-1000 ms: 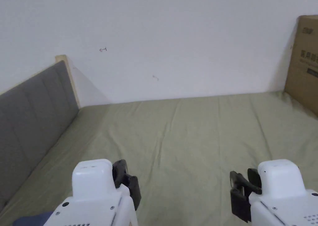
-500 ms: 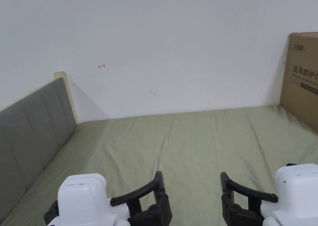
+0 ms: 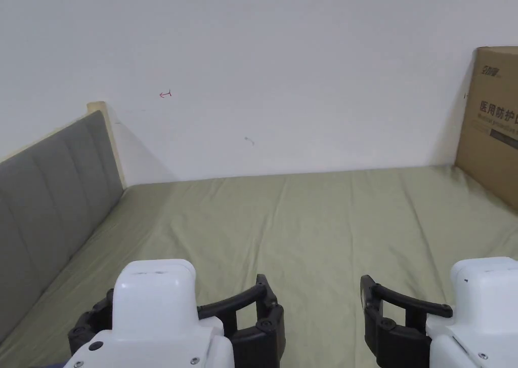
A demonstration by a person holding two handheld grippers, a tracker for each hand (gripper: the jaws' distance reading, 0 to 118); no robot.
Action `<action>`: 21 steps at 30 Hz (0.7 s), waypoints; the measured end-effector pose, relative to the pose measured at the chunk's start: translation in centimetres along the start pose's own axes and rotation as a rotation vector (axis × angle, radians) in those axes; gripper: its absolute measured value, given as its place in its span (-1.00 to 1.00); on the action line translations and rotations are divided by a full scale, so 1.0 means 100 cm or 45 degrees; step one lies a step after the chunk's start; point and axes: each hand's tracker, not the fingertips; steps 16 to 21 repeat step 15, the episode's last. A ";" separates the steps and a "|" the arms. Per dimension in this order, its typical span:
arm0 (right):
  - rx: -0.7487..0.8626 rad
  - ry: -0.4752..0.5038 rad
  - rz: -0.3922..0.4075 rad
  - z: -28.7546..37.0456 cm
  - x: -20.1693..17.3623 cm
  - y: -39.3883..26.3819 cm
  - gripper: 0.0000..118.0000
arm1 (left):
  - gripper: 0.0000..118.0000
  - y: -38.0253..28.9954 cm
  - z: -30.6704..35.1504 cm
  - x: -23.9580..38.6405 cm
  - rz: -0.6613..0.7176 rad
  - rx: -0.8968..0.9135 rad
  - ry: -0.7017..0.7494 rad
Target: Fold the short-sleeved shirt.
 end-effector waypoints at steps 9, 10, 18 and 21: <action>-0.033 -0.012 0.019 -0.003 0.002 -0.006 0.73 | 0.95 0.000 -0.006 0.003 -0.049 -0.049 0.029; -0.031 -0.017 0.020 -0.003 0.002 -0.006 0.73 | 0.95 -0.001 -0.007 0.005 -0.067 -0.036 0.049; -0.019 -0.026 0.006 -0.002 0.005 -0.006 0.73 | 0.95 0.000 -0.004 0.002 -0.046 -0.007 0.021; -0.019 -0.026 0.006 -0.002 0.005 -0.006 0.73 | 0.95 0.000 -0.004 0.002 -0.046 -0.007 0.021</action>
